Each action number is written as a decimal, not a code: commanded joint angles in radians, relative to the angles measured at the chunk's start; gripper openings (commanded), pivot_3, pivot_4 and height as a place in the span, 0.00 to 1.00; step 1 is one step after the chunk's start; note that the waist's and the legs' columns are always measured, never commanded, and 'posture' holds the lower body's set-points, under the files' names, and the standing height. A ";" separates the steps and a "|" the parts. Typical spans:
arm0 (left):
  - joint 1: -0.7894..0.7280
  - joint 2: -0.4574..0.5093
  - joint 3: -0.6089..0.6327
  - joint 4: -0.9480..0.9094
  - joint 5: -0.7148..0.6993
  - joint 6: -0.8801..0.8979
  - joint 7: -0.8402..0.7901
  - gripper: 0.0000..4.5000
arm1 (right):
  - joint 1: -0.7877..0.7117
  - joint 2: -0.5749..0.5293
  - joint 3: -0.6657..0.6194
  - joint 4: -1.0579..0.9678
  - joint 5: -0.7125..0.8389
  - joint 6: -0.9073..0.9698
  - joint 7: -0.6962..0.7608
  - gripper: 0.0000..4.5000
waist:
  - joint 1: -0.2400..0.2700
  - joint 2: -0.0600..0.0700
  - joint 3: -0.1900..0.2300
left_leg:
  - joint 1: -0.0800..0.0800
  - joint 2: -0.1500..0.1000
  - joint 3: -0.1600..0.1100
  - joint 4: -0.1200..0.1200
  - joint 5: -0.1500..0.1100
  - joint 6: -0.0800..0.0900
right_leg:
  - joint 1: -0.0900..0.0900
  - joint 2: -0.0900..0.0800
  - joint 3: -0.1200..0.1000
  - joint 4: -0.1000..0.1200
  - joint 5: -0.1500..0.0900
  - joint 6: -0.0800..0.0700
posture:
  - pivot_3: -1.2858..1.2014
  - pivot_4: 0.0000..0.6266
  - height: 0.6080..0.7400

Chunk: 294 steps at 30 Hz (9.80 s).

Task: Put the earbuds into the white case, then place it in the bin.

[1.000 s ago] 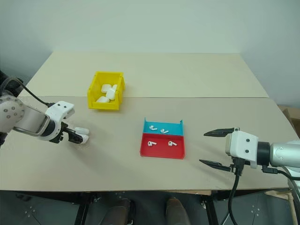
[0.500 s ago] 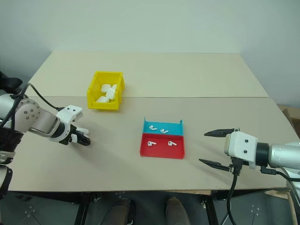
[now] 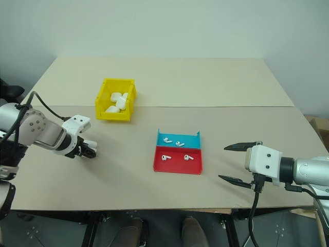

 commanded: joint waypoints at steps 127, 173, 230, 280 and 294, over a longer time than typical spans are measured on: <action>1.121 -0.427 0.385 -0.412 0.670 -1.942 -0.817 0.61 | -1.102 0.519 1.194 0.306 -0.769 0.549 0.146 0.39 | -0.030 0.003 -0.002 | 0.000 0.004 0.002 -0.001 0.000 0.000 | -0.003 -0.001 -0.003 0.000 0.001 -0.004 | 0.52 0.24 1.00; 0.723 -0.446 0.369 -0.591 0.148 -1.516 -0.964 0.61 | -0.853 0.625 -0.024 -0.232 0.127 0.767 0.017 0.20 | -0.016 0.003 -0.001 | -0.001 0.003 -0.001 -0.003 0.000 0.000 | -0.001 0.001 -0.003 -0.003 0.001 -0.003 | 0.52 0.24 1.00; 0.631 -0.525 0.361 -0.539 0.275 -1.602 -1.122 0.61 | -0.558 0.662 0.405 0.052 0.222 -0.072 0.037 0.57 | -0.026 0.003 -0.001 | 0.000 0.003 -0.001 -0.004 0.000 0.000 | 0.000 0.002 -0.003 -0.003 0.001 -0.003 | 0.52 0.24 1.00; 0.958 -0.416 0.303 -0.443 0.638 -1.974 -1.011 0.61 | -1.354 0.605 1.025 1.055 -0.742 -0.084 0.305 0.57 | -0.030 0.004 -0.001 | 0.000 0.004 0.003 -0.005 0.000 0.001 | -0.005 -0.001 -0.002 0.000 0.001 -0.005 | 0.52 0.24 1.00; 0.954 -0.405 0.299 -0.437 0.639 -1.987 -0.997 0.61 | -1.336 0.623 1.027 1.100 -0.792 -0.123 0.262 0.57 | -0.031 0.004 -0.001 | 0.000 0.004 0.003 -0.005 0.000 0.001 | -0.004 0.000 -0.002 0.000 0.001 -0.005 | 0.52 0.24 1.00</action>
